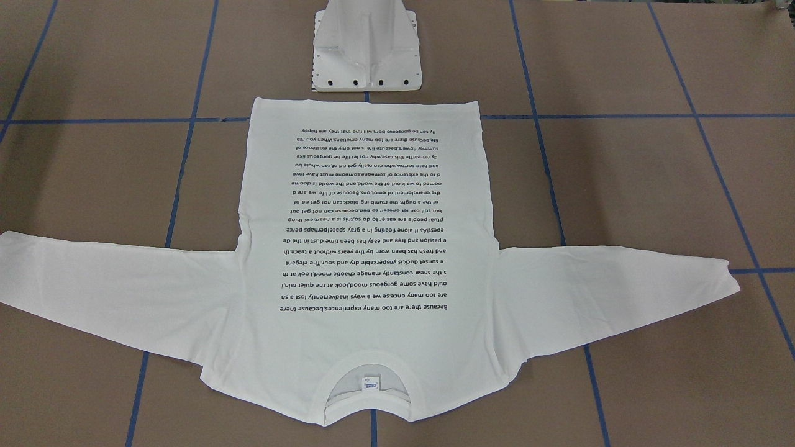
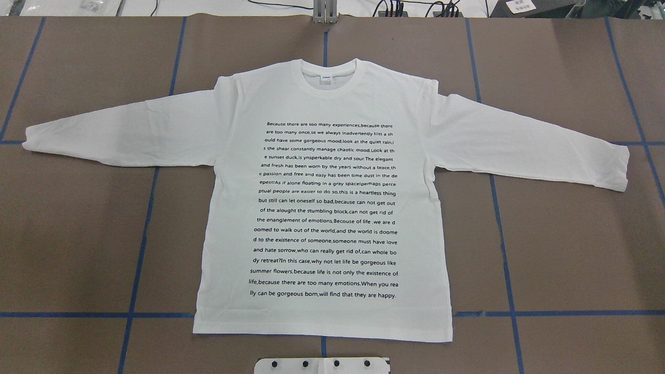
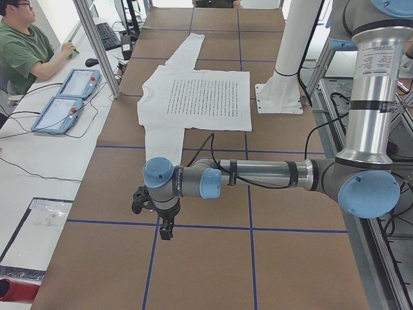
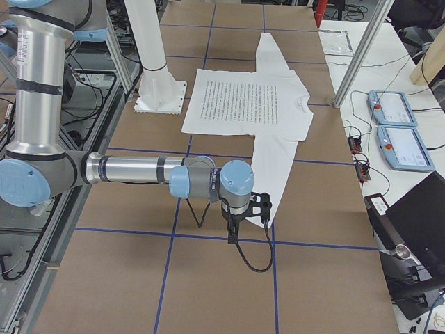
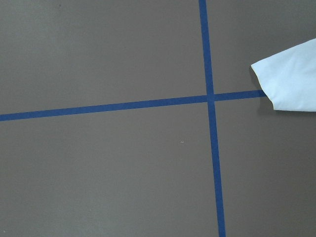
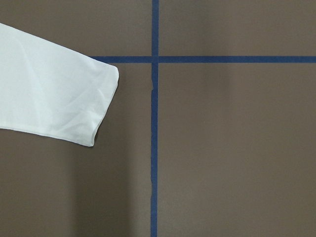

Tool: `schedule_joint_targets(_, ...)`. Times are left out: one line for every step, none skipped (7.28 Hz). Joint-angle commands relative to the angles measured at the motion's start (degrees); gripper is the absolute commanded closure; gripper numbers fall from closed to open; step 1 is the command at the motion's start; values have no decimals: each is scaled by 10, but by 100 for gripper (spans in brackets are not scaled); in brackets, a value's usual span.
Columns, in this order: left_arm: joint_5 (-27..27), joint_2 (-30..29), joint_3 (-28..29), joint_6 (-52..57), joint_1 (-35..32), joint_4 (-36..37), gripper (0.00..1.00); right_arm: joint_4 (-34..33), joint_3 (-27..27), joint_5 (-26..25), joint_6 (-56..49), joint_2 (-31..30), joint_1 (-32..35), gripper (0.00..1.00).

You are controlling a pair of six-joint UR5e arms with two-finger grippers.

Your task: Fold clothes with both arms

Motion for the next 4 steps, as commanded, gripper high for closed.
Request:
schedule_joint_targets(0, 0, 4, 0, 0, -5, 0, 1, 2, -7, 0, 0, 0, 0)
schedule_joint_targets(0, 0, 3, 0, 0, -7, 0, 0, 1, -6, 1, 1, 0, 0)
schedule_joint_targets(0, 0, 3, 0, 0, -15, 0, 1, 0, -7, 1, 1, 0, 0)
schedule_joint_targets(0, 1, 3, 0, 0, -49, 0, 1, -1, -7, 1, 1, 0, 0)
